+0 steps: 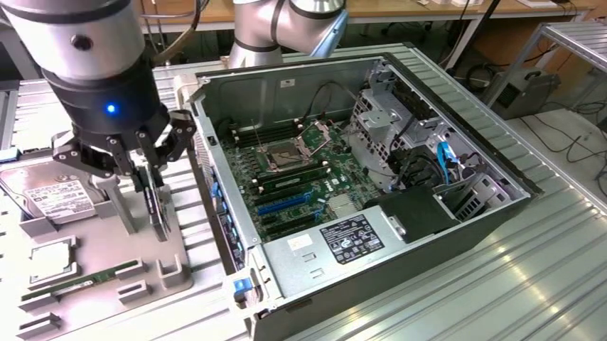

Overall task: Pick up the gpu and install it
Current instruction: 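Pick up the gpu and move the gpu toward the slot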

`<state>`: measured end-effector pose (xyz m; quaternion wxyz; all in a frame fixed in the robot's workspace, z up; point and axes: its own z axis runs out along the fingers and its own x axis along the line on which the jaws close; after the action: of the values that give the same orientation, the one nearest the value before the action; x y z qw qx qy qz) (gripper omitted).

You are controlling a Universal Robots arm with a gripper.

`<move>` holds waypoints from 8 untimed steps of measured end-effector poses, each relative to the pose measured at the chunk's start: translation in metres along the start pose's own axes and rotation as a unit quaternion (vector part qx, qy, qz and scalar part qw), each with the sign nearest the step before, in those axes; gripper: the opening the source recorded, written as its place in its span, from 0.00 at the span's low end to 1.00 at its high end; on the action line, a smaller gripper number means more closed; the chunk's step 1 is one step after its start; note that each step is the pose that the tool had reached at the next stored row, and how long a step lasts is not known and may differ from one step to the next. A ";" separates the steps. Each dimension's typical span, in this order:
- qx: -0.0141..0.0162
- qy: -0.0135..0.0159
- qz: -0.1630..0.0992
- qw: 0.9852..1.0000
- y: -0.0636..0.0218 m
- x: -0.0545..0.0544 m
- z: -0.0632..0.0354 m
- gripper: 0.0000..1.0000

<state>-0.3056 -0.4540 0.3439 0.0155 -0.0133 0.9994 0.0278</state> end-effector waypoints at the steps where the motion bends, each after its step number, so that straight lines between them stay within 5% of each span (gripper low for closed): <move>1: 0.000 0.000 0.000 1.000 -0.0006 -0.002 -0.0051 0.26; 8: 0.000 0.003 0.000 1.000 -0.0063 -0.013 -0.0376 0.26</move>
<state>-0.2938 -0.4620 0.3815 0.0124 -0.0132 0.9994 0.0279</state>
